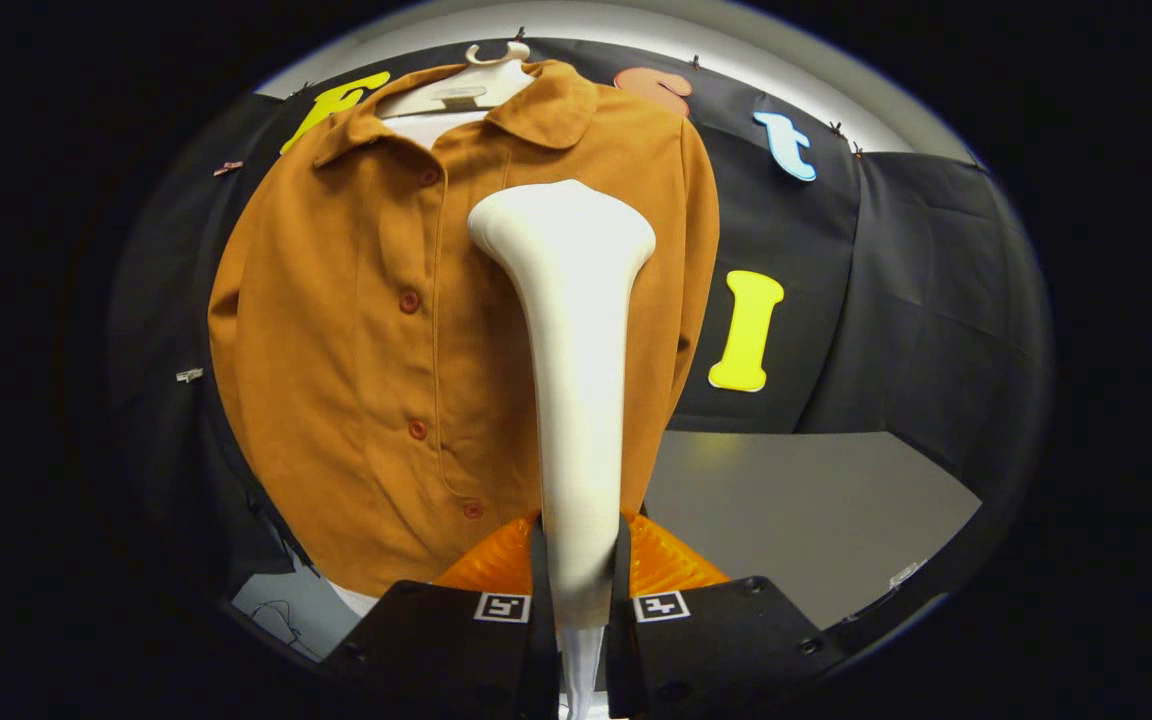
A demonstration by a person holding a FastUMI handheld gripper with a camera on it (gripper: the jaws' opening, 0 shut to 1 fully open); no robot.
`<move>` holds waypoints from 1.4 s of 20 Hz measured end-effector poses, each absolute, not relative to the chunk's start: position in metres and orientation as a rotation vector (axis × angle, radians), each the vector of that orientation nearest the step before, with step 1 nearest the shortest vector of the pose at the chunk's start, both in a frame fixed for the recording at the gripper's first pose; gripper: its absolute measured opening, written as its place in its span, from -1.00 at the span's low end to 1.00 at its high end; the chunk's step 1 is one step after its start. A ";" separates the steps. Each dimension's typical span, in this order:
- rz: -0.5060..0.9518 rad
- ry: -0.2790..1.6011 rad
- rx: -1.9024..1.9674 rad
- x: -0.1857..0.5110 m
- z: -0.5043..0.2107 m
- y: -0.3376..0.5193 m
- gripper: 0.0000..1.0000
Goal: Iron the clothes twice with a garment steamer, once on the left side and once on the right side.
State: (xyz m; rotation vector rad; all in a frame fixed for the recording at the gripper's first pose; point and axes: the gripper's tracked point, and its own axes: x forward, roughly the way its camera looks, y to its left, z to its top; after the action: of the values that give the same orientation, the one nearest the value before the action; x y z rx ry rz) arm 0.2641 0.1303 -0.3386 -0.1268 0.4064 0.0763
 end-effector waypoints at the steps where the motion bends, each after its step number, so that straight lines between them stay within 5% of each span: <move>1: 0.079 0.420 -0.128 0.261 -0.346 0.131 -0.55; 16: 0.087 0.643 -0.116 0.200 -0.430 0.132 -0.55; 28: 0.057 0.539 -0.066 0.137 -0.353 0.109 -0.55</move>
State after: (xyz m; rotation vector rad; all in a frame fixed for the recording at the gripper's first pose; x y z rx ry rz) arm 0.1368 0.1086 -0.3535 -0.0659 0.5389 0.0574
